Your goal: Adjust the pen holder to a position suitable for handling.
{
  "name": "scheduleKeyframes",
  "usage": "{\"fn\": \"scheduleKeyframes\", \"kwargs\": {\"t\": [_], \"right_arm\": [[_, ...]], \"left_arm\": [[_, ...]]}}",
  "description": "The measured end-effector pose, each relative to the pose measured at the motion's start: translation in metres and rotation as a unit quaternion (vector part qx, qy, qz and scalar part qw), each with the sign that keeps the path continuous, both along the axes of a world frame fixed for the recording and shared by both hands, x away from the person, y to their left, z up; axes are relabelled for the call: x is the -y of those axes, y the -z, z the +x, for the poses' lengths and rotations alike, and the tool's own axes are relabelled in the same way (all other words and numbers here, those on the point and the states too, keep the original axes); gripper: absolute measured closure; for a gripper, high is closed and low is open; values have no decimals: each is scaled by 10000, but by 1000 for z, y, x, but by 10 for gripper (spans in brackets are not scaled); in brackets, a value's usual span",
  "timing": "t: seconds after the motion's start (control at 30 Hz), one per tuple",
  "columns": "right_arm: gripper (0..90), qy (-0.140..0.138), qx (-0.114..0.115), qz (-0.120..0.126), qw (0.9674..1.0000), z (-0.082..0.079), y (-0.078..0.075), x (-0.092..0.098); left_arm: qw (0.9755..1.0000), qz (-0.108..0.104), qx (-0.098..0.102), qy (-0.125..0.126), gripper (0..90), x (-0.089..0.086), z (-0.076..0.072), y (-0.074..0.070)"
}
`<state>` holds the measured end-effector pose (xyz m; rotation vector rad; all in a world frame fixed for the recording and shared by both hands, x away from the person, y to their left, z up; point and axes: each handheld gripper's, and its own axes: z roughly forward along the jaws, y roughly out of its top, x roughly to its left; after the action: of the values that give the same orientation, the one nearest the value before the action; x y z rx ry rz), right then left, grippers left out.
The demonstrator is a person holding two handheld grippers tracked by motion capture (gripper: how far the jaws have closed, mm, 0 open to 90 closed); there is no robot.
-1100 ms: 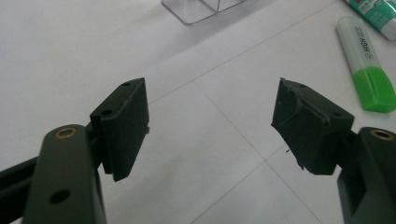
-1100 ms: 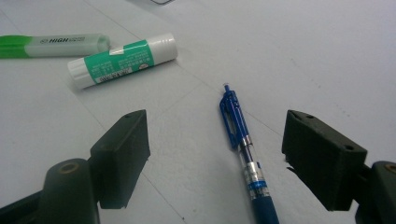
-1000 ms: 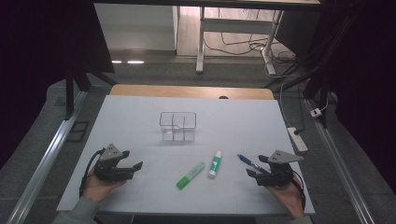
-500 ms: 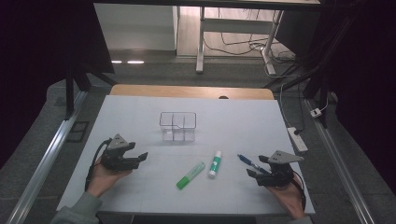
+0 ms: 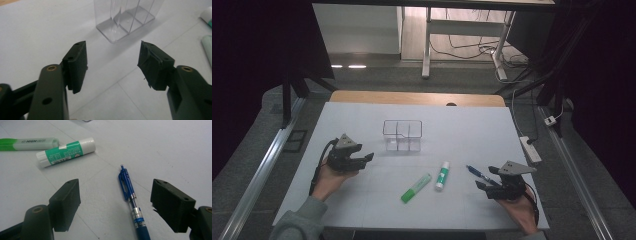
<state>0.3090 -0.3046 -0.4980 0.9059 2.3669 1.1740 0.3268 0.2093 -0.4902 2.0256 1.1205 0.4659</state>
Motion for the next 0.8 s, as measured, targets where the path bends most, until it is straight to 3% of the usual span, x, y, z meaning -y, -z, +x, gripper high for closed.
{"fn": "scheduleKeyframes", "kwargs": {"t": [0.23,0.4,0.57,0.8], "right_arm": [[235,24,23,-8,10000,0,-1,1],[236,19,22,-11,10000,1,0,1],[236,18,36,-52,10000,1,0,0],[238,30,68,-52,10000,1,-1,-1]], "left_arm": [[10000,-49,-29,22,454,8,16,0],[10000,-37,-54,9,542,13,27,1],[9998,-89,-140,-95,683,16,42,8],[9997,57,-169,-167,852,20,54,15]]}}
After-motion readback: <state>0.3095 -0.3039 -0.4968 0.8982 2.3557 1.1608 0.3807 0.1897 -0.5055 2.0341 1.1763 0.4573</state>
